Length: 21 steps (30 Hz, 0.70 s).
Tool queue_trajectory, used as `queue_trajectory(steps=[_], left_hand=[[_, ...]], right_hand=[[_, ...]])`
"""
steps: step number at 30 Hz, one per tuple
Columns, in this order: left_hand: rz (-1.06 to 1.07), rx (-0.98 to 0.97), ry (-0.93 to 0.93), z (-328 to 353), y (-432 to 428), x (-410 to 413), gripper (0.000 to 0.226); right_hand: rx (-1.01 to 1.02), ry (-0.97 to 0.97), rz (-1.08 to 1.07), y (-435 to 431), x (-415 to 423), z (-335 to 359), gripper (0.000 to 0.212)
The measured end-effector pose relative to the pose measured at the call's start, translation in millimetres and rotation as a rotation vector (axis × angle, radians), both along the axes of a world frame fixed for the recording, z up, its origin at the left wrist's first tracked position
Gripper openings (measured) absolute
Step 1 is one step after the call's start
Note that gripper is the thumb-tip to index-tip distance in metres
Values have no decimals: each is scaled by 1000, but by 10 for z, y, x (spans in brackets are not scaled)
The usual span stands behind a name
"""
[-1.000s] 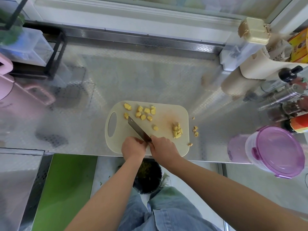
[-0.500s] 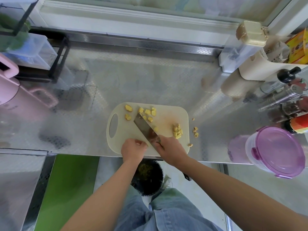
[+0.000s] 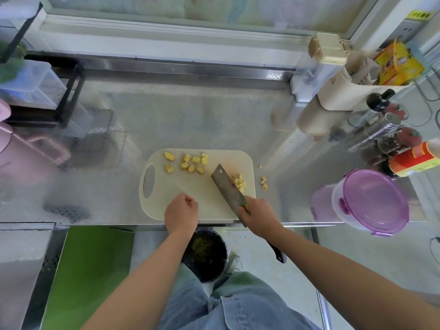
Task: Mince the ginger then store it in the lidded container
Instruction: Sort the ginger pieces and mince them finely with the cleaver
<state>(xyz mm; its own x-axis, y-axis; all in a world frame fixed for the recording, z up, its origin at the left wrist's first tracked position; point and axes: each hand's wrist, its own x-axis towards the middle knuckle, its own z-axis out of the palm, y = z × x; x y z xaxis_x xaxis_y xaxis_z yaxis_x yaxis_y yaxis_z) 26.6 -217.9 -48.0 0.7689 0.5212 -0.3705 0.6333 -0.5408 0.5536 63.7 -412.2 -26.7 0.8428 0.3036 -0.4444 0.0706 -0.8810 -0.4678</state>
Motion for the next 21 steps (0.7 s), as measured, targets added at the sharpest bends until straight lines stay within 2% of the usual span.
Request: queue_trajectory(steps=[8, 13, 16, 21], left_hand=[[-82, 25, -8, 14, -124, 28, 17], [-146, 53, -53, 53, -81, 104, 17], [-204, 73, -95, 64, -99, 251, 18], [-340, 180, -168, 69, -209, 583, 27]], right_hand=[[130, -5, -58, 26, -116, 17, 24], [321, 98, -408, -1, -6, 137, 21], [391, 145, -579, -62, 99, 185, 10], [388, 176, -645, -103, 192, 193, 20]])
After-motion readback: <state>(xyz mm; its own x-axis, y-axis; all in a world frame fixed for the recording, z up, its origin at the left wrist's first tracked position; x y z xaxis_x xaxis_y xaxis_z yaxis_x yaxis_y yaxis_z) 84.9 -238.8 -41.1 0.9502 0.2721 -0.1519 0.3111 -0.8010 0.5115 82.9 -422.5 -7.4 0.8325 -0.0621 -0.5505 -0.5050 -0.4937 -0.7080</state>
